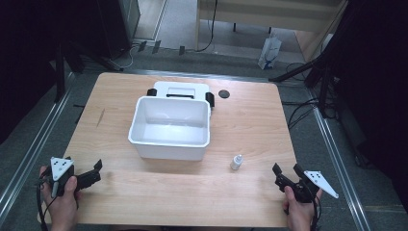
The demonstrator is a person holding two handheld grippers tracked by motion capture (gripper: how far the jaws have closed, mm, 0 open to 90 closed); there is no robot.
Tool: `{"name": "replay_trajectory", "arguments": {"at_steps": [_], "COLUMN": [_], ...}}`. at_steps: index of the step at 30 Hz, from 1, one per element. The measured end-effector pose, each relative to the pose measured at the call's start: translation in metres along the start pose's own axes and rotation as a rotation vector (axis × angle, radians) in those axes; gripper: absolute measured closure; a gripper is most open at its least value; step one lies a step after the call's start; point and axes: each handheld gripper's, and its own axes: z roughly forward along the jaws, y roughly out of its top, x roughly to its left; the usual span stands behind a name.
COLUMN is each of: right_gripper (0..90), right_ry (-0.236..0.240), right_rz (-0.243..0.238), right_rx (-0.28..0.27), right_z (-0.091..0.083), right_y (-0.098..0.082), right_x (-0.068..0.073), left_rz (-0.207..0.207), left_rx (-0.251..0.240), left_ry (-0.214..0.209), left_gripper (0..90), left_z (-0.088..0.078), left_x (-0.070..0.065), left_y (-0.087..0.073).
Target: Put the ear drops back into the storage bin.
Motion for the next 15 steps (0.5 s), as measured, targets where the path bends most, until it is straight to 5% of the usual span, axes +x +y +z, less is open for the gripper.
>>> {"name": "replay_trajectory", "arguments": {"at_steps": [8, 15], "right_gripper": [18.1, 18.4], "right_ry": [0.031, 0.037], "right_rz": [-0.010, -0.207], "right_rx": [0.069, 0.206], "right_z": [0.0050, 0.0046], "right_y": [0.0028, 0.0057], "right_x": [-0.0009, 0.0028], "left_rz": [-0.009, -0.024], "left_rx": [0.003, -0.006], "left_ry": [-0.011, 0.009], "left_gripper": [0.4, 0.4], "left_z": [0.0000, 0.0008], "left_x": [0.0015, 0.0011], "left_y": [0.0001, 0.0003]}}
